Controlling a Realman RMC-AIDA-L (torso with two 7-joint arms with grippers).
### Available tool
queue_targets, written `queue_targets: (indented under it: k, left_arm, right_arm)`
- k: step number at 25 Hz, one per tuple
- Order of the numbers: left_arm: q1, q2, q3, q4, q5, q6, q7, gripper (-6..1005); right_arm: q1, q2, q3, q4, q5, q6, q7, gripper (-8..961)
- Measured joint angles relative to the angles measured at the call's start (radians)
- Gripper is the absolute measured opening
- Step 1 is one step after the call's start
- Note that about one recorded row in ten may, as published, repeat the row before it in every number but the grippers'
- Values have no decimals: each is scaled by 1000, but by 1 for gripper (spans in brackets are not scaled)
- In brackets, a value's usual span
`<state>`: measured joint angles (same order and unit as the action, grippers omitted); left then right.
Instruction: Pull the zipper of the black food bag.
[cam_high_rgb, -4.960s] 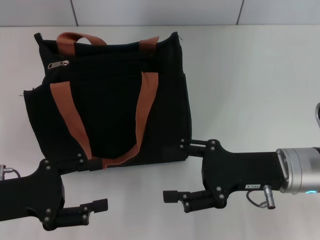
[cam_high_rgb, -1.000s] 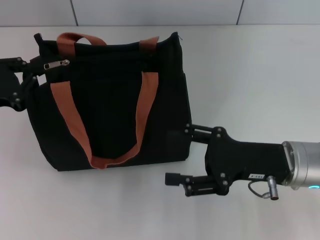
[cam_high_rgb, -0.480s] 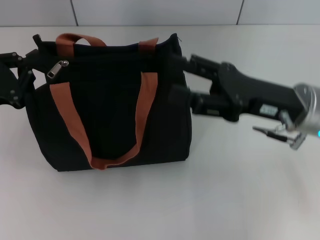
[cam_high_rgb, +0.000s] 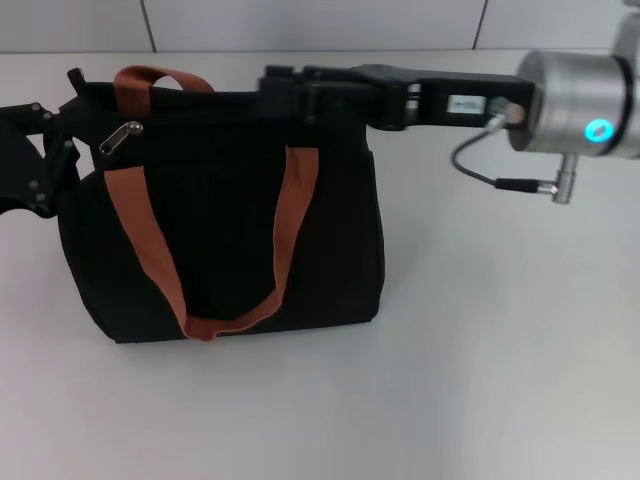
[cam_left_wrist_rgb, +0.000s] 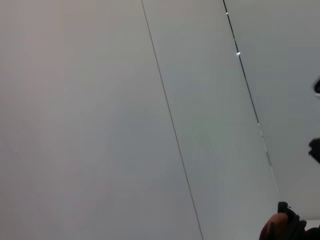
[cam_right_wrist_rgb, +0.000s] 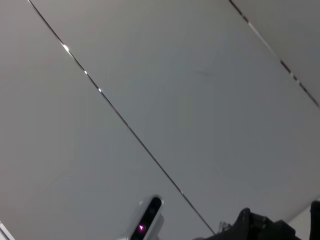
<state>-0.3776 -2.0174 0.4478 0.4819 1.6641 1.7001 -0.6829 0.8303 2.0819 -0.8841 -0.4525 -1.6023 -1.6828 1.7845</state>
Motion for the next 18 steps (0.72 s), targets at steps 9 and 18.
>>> queue_targets:
  k: [9, 18]
  left_arm:
    - [-35, 0, 3, 0, -4, -5, -25, 0]
    - [-42, -2, 1, 1, -4, -1, -29, 0]
  right_arm:
    - [110, 1, -165, -25, -4, 192, 227, 765]
    - [150, 2, -208, -15, -2, 261, 337, 542]
